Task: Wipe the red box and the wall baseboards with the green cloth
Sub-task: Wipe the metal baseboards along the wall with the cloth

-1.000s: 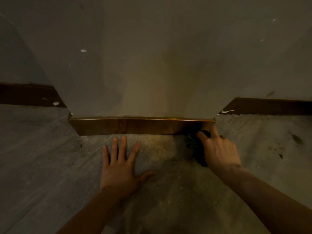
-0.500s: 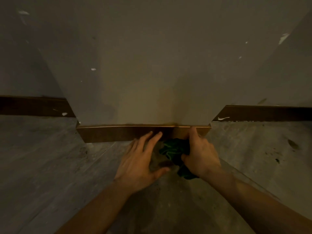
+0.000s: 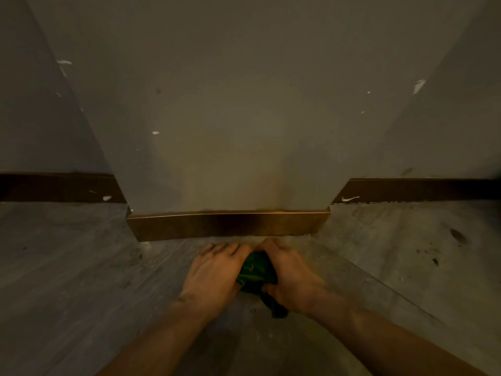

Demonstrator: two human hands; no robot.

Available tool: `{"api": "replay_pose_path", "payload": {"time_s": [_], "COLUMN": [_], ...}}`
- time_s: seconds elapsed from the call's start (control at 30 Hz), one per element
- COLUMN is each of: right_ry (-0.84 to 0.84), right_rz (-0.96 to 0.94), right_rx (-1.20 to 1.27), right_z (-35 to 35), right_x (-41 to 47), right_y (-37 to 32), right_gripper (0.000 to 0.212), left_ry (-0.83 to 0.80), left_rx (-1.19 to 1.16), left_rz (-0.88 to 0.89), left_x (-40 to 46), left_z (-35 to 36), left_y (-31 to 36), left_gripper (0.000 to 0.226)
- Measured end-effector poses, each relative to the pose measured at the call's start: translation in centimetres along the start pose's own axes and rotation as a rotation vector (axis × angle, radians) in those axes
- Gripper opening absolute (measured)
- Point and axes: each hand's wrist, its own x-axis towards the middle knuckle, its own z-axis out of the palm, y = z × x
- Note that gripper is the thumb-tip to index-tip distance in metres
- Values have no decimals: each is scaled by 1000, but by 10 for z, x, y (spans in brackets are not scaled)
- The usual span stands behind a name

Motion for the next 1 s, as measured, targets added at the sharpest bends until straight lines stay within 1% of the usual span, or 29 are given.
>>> {"api": "replay_pose_path", "payload": {"time_s": [0.07,0.13,0.3,0.4,0.57,0.67,0.8,1.0], "right_ry": [17,27,95,149,210,239,243,193], "right_rz": [-1,-3,-62,-80,-118,-131,-114,-130], "right_rx": [-53,-97,-196,-225,-295,-358,-459,-546], "right_z": [0,-3,-18,-30,-60,-86,-138,-214], "right_x": [-3,-3,-5,-8,-9,-11,-23,-43], "right_y": [-1,-3,-8,-9,-6,-3,2,7], "right_gripper": [57,47,36,35,40,35,37,43], "left_ry": [-5,-4,44,72,112,121,158,234], "left_rx": [-10,-21,-21,4,24,-9,-48,-56], "left_rz": [9,3,-6,51,110,136,180,298], "left_x": [-3,-4,2,13,35,53,80,110], "left_z": [0,-3,-21,-34,-54,-72,-100,-138], "left_y": [0,1,4,8,18,30,58,95], "left_gripper": [51,50,47,45,43,41,33,44]}}
